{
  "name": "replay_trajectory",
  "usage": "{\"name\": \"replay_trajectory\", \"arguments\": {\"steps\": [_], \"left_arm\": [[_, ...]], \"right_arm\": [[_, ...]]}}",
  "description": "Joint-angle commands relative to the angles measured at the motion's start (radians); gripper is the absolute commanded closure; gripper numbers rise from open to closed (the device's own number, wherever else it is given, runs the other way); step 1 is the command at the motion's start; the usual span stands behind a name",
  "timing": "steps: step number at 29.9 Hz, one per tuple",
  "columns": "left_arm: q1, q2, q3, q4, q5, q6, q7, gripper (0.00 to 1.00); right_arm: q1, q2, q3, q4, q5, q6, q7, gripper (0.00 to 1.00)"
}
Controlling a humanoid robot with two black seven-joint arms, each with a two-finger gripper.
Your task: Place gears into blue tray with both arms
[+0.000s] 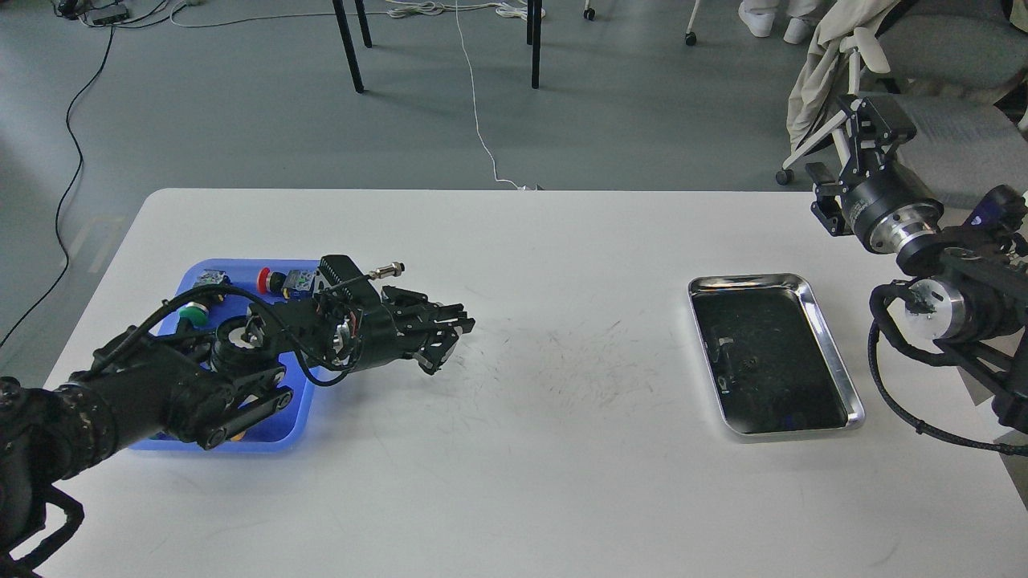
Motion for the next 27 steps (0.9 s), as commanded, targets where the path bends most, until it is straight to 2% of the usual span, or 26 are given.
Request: {"name": "replay_trajectory", "arguments": {"steps": [1, 6, 14, 21, 27], "left_arm": [[-0.029, 0.080, -0.002, -0.081, 0.001, -0.024, 0.000, 0.89], [-0.076, 0.196, 0.002, -0.178, 0.012, -0.075, 0.000, 0.89], [-0.102, 0.397, 0.005, -0.273, 0.088, -0.101, 0.000, 0.89], [-0.085, 0.517, 0.038, -0.279, 0.173, -0.100, 0.000, 0.90], [-0.076, 0.551, 0.067, -0.278, 0.217, -0.097, 0.000, 0.90]], "right_arm": [[-0.002, 0.001, 0.002, 0.000, 0.000, 0.000, 0.001, 0.02], [-0.003, 0.003, 0.002, 0.000, 0.000, 0.002, 0.001, 0.02], [-0.002, 0.003, 0.002, 0.006, 0.000, 0.005, 0.007, 0.02], [-0.002, 0.001, 0.002, 0.008, -0.002, 0.009, 0.011, 0.02], [-0.006, 0.003, 0.002, 0.008, -0.003, 0.011, 0.021, 0.02]]}}
